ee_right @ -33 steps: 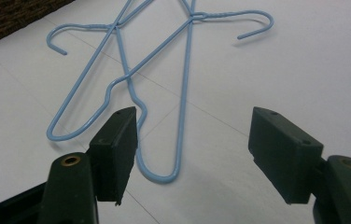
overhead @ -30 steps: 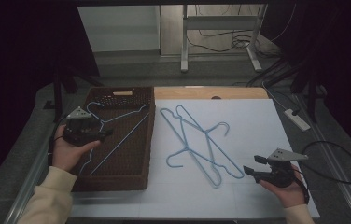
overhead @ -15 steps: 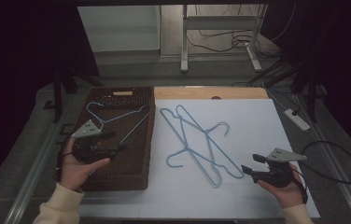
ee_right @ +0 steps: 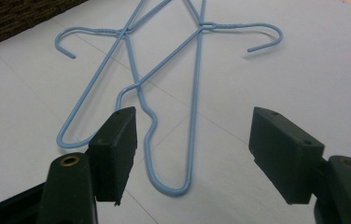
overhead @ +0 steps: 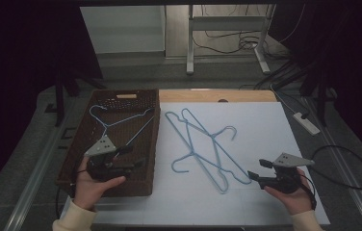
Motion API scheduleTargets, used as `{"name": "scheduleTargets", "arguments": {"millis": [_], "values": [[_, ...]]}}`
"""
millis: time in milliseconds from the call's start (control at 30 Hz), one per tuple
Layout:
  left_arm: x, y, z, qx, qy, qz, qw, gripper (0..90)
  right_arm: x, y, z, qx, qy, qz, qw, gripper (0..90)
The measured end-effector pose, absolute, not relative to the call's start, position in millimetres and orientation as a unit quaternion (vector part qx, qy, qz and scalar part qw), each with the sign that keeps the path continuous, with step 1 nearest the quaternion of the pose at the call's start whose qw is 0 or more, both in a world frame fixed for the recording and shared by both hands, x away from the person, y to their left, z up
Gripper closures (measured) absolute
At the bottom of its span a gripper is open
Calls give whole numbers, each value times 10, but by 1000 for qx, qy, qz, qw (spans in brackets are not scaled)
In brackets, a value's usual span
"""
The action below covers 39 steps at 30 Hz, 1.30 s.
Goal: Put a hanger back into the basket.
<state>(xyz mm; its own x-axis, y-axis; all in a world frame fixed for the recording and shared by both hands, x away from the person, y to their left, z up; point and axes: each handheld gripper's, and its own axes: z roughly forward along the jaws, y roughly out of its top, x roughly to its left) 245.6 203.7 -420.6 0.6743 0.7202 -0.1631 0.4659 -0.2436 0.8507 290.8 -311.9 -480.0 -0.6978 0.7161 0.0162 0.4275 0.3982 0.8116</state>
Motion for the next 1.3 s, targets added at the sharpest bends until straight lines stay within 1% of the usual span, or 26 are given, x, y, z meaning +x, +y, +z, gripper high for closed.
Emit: {"name": "scheduleTargets", "arguments": {"millis": [167, 400, 933, 1000, 1133, 1300], "values": [[2382, 2015, -4218, 773, 380, 145, 487, 322, 2905, -3106, -4808, 350, 818, 423, 170, 332], [2319, 1987, -4281, 772, 380, 139, 490, 322, 2896, -3087, -4803, 346, 821, 421, 173, 331], [2319, 1953, -4344, 776, 379, 139, 485, 318, 2908, -3036, -4797, 362, 818, 412, 174, 323], [2299, 1942, -4337, 776, 377, 141, 485, 318, 2891, -2978, -4780, 376, 815, 400, 184, 323], [2279, 1943, -4330, 775, 376, 147, 487, 318, 2880, -2867, -4760, 382, 818, 386, 189, 323], [2279, 1967, -4330, 772, 378, 145, 490, 319, 2913, -2669, -4746, 382, 824, 376, 184, 328]]}}
